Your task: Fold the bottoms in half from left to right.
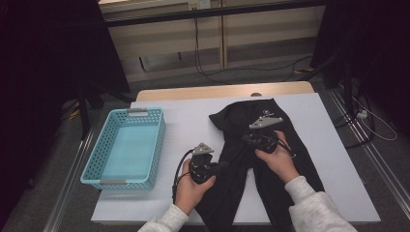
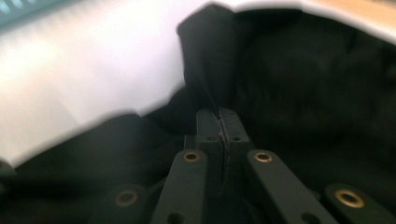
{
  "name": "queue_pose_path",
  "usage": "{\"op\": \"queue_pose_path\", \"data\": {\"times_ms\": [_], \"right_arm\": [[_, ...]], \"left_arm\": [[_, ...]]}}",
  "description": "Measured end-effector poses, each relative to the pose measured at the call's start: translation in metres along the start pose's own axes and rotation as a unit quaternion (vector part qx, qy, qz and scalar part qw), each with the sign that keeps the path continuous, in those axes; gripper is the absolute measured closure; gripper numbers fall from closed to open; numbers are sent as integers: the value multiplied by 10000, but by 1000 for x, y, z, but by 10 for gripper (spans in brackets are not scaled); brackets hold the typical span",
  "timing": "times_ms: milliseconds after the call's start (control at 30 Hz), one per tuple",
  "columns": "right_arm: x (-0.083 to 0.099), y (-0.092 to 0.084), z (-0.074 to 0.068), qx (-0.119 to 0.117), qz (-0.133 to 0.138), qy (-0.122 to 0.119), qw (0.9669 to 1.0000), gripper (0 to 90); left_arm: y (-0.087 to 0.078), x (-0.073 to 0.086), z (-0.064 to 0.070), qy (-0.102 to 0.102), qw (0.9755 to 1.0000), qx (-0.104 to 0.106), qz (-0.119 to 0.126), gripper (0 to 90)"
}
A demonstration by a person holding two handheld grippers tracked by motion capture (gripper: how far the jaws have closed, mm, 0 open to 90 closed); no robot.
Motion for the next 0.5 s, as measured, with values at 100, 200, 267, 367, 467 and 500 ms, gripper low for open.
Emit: {"op": "queue_pose_path", "data": {"times_ms": [100,200,267,367,467,500], "right_arm": [[14,-3,4,17,-116,6,9999,897],[20,-4,7,44,-181,34,9998,884],[19,-2,6,81,-250,32,9997,821],[12,3,0,135,-286,-139,9994,684],[-2,8,-8,159,-92,-182,9997,580],[-6,10,-11,229,-3,-202,9995,546]], "left_arm": [[5,2,0,-31,10000,35,-68,894],[10,4,1,1,9999,70,-148,894],[11,6,2,-20,9998,91,-158,894],[10,7,4,6,9998,74,-175,894],[9,8,5,75,9997,79,-197,894],[10,9,6,97,9998,64,-185,894]]}}
Point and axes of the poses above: each handheld gripper's, and its own axes: y roughly forward along the jaws, x roughly out of its underside, z roughly to its right, the point moved 1 cm from there along y, roughly forward along the jaws, and after that the axes turned 2 degrees about y, right-handed, at the moved point
